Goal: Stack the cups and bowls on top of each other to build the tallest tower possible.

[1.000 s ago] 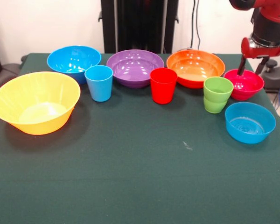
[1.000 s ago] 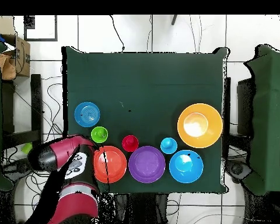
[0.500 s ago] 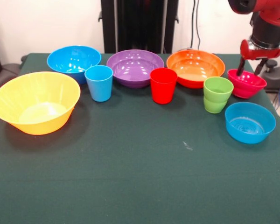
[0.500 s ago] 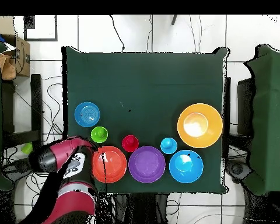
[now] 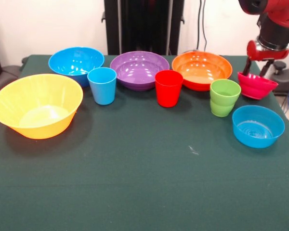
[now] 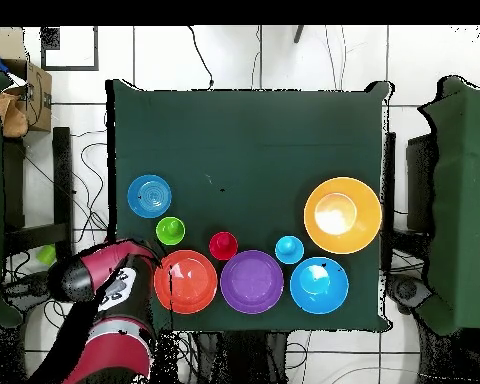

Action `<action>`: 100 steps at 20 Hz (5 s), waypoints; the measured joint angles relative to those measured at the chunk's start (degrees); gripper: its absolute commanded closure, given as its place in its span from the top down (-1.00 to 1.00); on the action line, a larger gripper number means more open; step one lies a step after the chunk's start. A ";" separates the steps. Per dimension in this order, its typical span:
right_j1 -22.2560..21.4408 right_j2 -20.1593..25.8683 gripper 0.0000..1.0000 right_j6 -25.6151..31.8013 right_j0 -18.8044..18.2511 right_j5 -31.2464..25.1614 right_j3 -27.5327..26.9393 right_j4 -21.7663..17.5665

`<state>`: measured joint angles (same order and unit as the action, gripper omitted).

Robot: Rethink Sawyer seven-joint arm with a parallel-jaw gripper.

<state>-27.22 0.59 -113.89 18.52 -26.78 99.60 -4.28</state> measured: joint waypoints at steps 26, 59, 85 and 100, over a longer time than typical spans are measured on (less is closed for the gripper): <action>-5.88 -1.34 1.00 0.00 -0.87 1.26 -0.40 -0.02; 3.55 -4.54 1.00 0.00 3.50 4.96 -5.02 0.07; 3.74 -9.08 -1.00 -0.01 8.29 4.91 -7.08 3.31; 3.08 -10.64 -1.00 -0.02 8.37 4.55 -7.66 5.23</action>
<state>-24.13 -10.06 -113.91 26.89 -22.23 91.93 0.95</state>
